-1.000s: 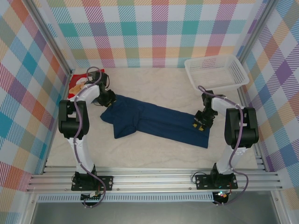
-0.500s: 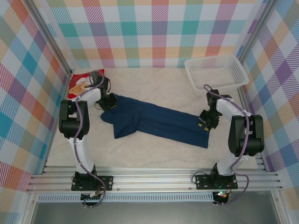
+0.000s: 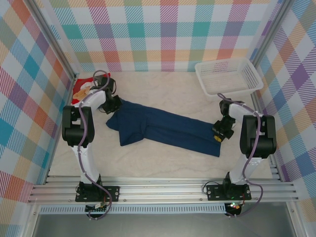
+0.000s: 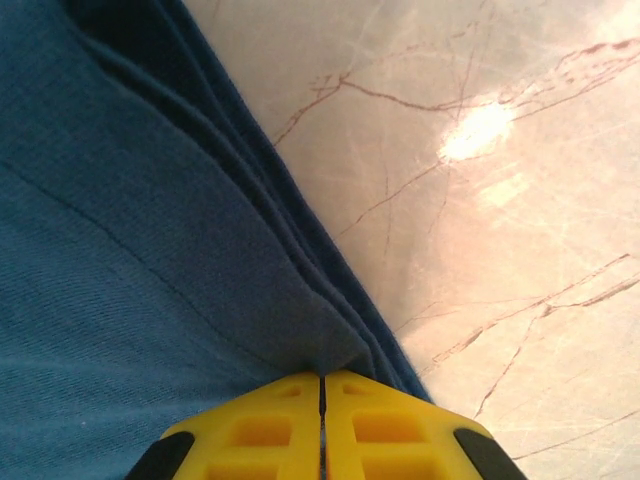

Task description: Fold and stack the t-shirts

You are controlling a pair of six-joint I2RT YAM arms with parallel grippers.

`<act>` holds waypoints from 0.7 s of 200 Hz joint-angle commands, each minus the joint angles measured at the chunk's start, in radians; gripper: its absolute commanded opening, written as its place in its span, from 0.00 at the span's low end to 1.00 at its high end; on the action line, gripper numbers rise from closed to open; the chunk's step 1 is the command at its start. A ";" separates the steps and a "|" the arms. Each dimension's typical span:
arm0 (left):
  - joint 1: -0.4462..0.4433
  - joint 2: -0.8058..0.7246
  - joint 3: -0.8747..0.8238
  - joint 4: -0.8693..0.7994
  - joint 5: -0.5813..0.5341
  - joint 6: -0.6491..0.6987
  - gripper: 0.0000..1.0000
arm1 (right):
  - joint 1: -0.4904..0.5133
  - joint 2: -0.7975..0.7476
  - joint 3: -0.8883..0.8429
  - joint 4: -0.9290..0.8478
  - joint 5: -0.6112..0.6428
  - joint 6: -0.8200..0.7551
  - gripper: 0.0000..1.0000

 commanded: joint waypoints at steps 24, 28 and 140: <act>0.025 0.052 0.134 -0.104 -0.077 0.038 0.00 | -0.007 0.028 0.008 -0.031 0.063 0.008 0.08; 0.024 0.058 0.140 -0.110 -0.081 0.038 0.00 | -0.007 0.029 0.008 -0.029 0.063 0.007 0.08; 0.017 -0.044 0.112 -0.151 -0.157 -0.022 0.44 | 0.002 -0.020 0.045 -0.032 0.062 -0.025 0.17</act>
